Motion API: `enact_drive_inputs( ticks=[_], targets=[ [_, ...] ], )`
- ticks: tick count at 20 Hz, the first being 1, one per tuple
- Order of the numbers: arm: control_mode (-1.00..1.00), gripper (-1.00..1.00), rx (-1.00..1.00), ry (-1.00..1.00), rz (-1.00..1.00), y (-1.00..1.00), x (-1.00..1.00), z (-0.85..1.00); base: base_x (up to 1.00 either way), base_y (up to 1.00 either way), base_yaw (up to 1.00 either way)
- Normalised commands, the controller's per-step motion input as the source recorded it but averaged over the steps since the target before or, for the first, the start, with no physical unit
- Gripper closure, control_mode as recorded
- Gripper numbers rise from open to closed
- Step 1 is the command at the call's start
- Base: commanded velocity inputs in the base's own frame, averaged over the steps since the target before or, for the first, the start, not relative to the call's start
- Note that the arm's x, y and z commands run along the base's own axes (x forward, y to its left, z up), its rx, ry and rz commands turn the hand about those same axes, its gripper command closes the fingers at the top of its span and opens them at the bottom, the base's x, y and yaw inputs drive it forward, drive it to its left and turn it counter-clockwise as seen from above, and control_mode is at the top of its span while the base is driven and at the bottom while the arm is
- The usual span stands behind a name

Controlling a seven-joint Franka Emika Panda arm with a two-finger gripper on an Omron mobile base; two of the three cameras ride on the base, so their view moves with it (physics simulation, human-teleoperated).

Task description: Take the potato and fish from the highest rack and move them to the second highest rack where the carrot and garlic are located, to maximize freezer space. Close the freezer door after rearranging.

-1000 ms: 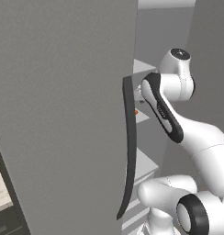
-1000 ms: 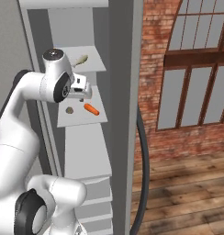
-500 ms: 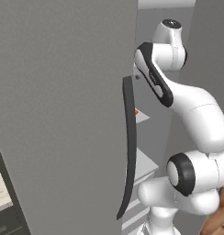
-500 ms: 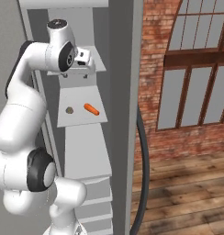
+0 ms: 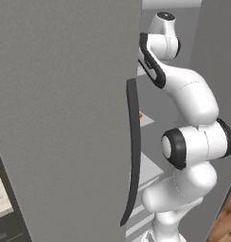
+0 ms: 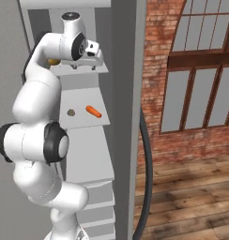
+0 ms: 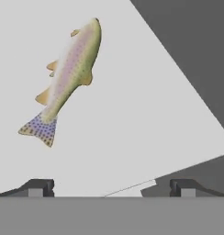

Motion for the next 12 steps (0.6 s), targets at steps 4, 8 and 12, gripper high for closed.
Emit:
enact_drive_inputs(
  ticks=[4, 8, 12],
  targets=[
    [-1.00, -1.00, 0.00, 0.00, 0.00, 0.20, 0.82, 0.00, 0.00, 0.00, 0.00],
    [-1.00, -1.00, 0.09, 0.00, 0.00, 0.16, 0.74, 0.00, 0.00, 0.00, 0.00],
    [-1.00, -1.00, 0.15, 0.00, -0.01, 0.12, 0.74, 0.00, 0.00, 0.00, 0.00]
  ],
)
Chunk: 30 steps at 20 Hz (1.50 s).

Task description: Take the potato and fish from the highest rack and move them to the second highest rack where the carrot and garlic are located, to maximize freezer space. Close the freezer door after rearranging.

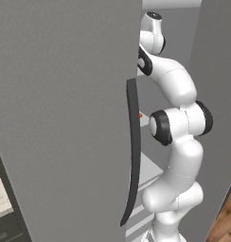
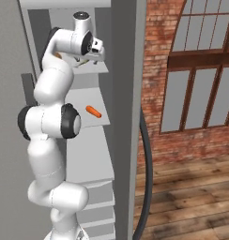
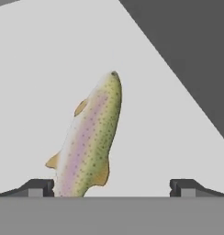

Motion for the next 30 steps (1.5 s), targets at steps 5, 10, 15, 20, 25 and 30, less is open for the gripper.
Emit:
enact_drive_inputs(
  ticks=[5, 10, 15, 20, 25, 30],
  targets=[
    [-1.00, -1.00, 0.09, 0.05, 0.00, 0.06, 0.68, 0.00, 0.00, 0.00, 0.00],
    [-1.00, -1.00, 0.02, 0.06, 0.00, 0.01, 0.52, 0.00, 0.00, 0.00, 0.00],
    [-1.00, -1.00, 0.00, 0.05, 0.00, 0.11, 0.35, 0.00, 0.00, 0.00, 0.00],
    [-1.00, -1.00, 0.00, 0.00, 0.00, 0.04, 0.07, -0.11, 0.00, 0.00, 0.00],
    [-1.00, 1.00, -0.03, 0.00, 0.00, 0.00, 0.00, -0.32, 0.00, 0.00, 0.00],
    [-1.00, 1.00, -0.08, 0.00, 0.00, 0.00, 0.00, -0.39, 0.00, 0.00, 0.00]
  ],
)
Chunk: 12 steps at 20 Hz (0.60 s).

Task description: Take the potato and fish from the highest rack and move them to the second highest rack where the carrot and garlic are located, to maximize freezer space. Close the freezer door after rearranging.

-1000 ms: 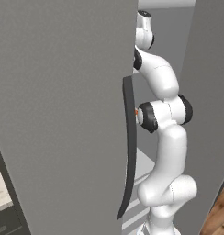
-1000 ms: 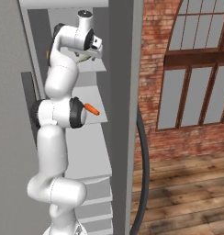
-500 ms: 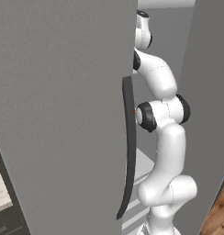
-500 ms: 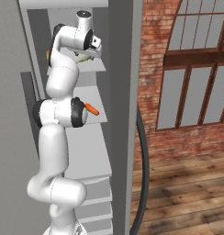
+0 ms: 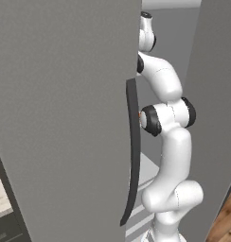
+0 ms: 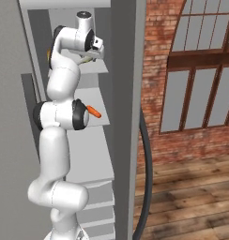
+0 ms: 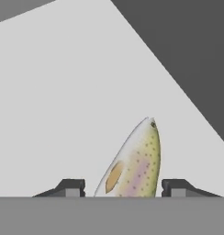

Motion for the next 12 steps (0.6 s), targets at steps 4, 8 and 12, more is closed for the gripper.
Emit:
enact_drive_inputs(
  ticks=[4, 8, 12],
  targets=[
    [-1.00, 1.00, -0.07, 0.00, 0.00, 0.00, 0.00, -0.33, 0.00, 0.00, 0.00],
    [-1.00, 1.00, -0.01, -0.15, 0.00, -0.03, -0.23, -0.17, 0.00, 0.00, 0.00],
    [-1.00, 1.00, 0.00, -0.29, 0.00, -0.29, -0.72, -0.15, 0.00, 0.00, 0.00]
  ],
)
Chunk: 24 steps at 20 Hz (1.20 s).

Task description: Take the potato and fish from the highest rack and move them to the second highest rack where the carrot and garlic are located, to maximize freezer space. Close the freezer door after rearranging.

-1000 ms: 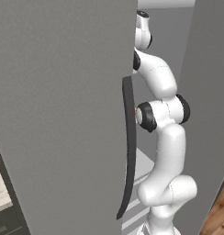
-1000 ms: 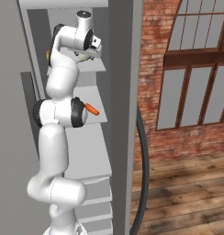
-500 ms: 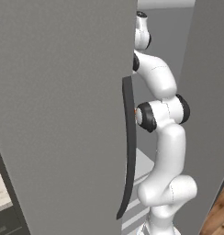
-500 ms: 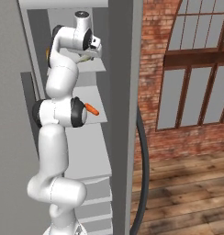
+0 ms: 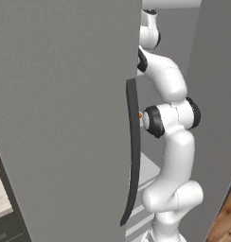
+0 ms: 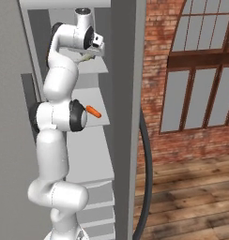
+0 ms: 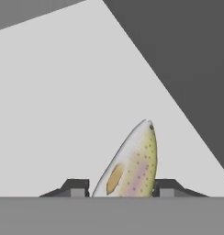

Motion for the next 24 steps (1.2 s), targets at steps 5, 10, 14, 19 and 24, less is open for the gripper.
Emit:
enact_drive_inputs(
  ticks=[5, 10, 14, 19, 24],
  targets=[
    [-1.00, 1.00, 0.00, -0.28, 0.00, -0.32, -0.94, -0.30, 0.00, 0.00, 0.00],
    [-1.00, 1.00, 0.00, -0.25, 0.00, -0.33, -1.00, -0.37, 0.00, 0.00, 0.00],
    [-1.00, 1.00, 0.00, -0.27, 0.00, -0.35, -1.00, -0.33, 0.00, 0.00, 0.00],
    [-1.00, 1.00, 0.00, -0.14, 0.00, -0.31, -1.00, -0.37, 0.00, 0.00, 0.00],
    [-1.00, 1.00, 0.00, 0.01, 0.00, -0.12, -0.79, -0.45, 0.00, 0.00, 0.00]
  ],
)
